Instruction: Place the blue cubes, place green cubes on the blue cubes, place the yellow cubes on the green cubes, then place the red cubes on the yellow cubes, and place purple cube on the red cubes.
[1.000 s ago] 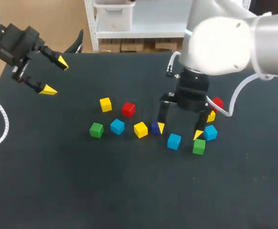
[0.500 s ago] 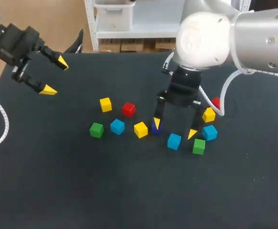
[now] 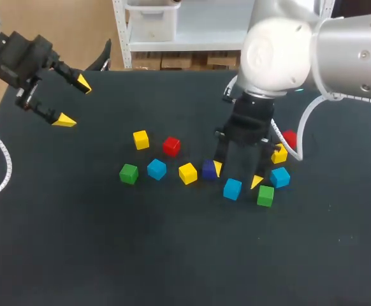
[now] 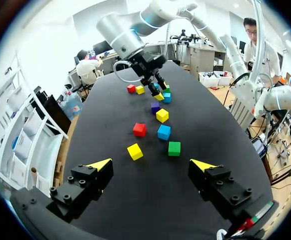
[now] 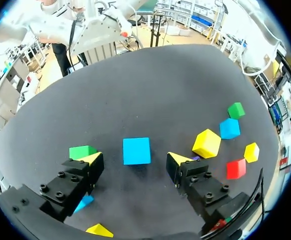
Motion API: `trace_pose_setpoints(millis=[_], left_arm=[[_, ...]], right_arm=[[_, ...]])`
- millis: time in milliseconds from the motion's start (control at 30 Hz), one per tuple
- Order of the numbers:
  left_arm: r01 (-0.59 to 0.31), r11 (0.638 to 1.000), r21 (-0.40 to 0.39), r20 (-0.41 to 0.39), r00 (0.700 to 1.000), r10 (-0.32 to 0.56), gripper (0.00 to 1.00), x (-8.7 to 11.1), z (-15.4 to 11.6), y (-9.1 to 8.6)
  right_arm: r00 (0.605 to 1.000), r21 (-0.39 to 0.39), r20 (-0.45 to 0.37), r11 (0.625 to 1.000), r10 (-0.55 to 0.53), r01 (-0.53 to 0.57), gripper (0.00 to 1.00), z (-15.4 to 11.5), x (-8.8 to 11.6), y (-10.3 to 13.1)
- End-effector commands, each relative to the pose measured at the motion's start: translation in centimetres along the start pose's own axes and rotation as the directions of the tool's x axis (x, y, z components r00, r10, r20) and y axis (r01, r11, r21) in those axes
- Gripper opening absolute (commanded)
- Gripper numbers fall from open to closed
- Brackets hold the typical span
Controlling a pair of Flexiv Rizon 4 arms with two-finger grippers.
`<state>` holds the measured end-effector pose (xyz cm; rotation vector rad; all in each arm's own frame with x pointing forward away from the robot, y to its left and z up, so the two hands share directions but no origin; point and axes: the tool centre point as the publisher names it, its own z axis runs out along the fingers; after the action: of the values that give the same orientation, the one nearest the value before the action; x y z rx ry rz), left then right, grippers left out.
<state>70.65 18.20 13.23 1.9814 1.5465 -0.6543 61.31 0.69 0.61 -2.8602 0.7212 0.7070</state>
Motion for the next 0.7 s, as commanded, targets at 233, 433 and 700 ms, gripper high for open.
trace_pose_setpoints(millis=[233, 433, 700], left_arm=[[-0.003, 1.000, -0.002, 0.001, 1.000, 0.003, 1.00, 0.10, 0.02, -0.02], [-0.003, 1.000, -0.002, 0.001, 1.000, 0.003, 1.00, 0.10, 0.02, -0.02], [-0.003, 1.000, -0.002, 0.001, 1.000, 0.003, 1.00, 0.10, 0.02, -0.02]], right_arm=[[0.999, -0.008, 0.016, 1.000, 0.028, -0.028, 0.56, 0.61, -0.09, -0.18], [0.996, -0.019, 0.048, 0.997, 0.078, -0.077, 0.44, 0.57, -0.32, -0.07], [0.995, -0.046, 0.051, 0.996, 0.084, -0.082, 0.47, 1.32, -0.48, -0.02]])
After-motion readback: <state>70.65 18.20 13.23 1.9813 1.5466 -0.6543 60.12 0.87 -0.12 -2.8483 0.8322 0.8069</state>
